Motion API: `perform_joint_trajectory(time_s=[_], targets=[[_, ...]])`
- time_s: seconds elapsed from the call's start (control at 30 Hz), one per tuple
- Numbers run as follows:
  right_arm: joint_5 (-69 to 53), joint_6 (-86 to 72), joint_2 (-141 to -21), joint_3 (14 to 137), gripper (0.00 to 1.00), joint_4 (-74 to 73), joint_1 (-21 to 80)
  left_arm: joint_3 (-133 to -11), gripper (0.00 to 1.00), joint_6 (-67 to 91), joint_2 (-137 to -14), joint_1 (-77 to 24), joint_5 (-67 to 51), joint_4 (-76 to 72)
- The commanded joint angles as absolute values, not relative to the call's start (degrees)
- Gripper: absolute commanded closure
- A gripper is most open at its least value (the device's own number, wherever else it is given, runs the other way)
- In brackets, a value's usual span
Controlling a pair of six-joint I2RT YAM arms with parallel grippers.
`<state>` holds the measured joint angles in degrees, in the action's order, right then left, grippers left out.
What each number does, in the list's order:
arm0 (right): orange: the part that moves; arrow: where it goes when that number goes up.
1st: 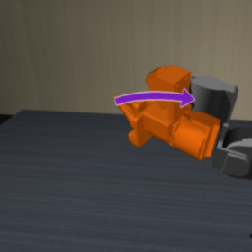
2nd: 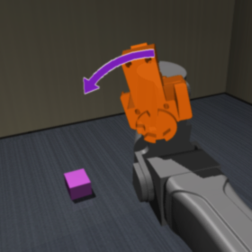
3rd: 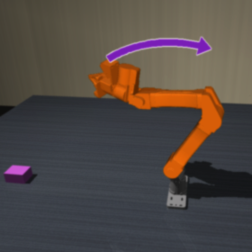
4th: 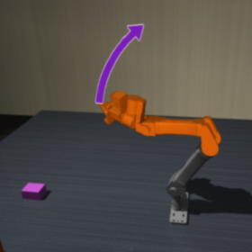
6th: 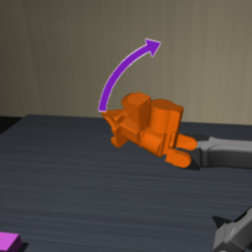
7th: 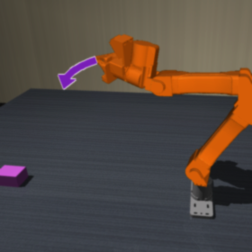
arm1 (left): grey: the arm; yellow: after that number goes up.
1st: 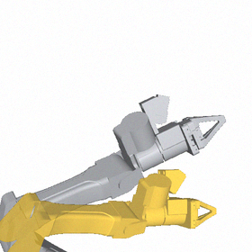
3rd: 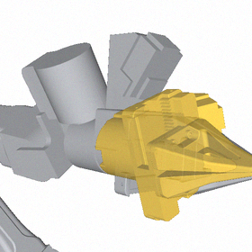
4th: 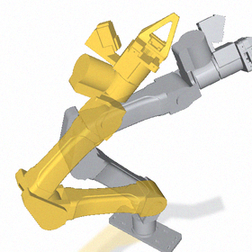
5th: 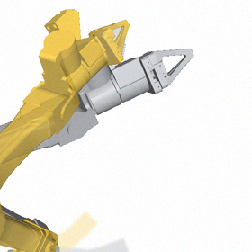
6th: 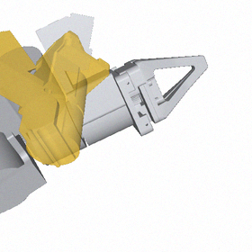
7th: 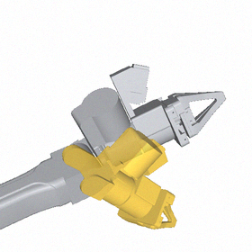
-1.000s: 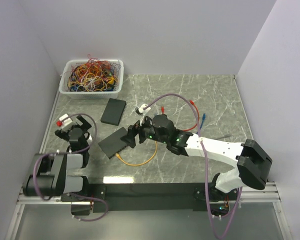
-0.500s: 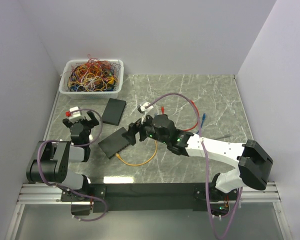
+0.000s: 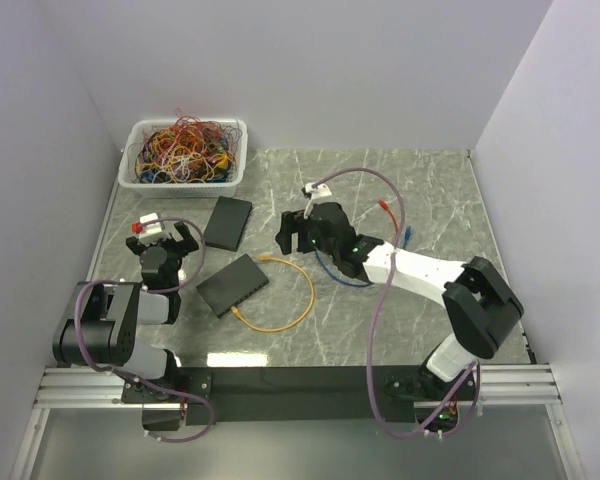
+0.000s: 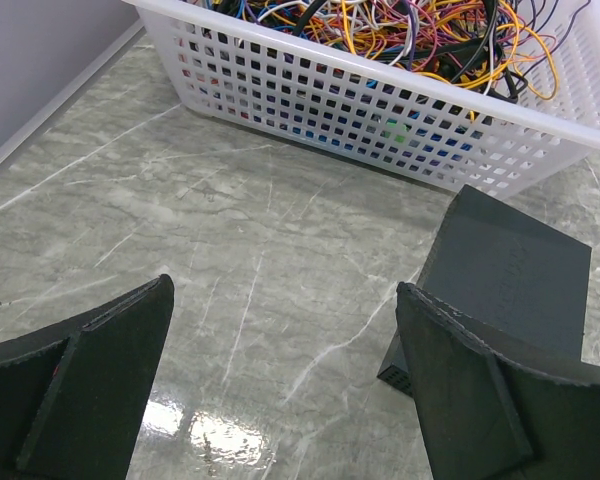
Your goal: Insert the plug into the switch port
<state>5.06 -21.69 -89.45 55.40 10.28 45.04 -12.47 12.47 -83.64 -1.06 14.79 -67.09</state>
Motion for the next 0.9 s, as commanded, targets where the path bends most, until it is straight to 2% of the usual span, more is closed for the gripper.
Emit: perform_joint_trajectory(time_s=[0.0, 0.4, 0.87], targets=[[6.2, -22.1, -92.4, 59.9, 0.12, 8.3, 43.9, -13.6, 0.01, 11.2, -83.6, -1.1, 13.7, -70.8], [9.6, -20.0, -107.9, 71.8, 0.14, 1.2, 41.8, -13.5, 0.01, 11.2, -83.6, -1.1, 13.7, -70.8], [11.3, -17.8, -116.2, 79.1, 0.18, -6.4, 39.7, -13.6, 0.01, 11.2, -83.7, -1.1, 13.7, -70.7]])
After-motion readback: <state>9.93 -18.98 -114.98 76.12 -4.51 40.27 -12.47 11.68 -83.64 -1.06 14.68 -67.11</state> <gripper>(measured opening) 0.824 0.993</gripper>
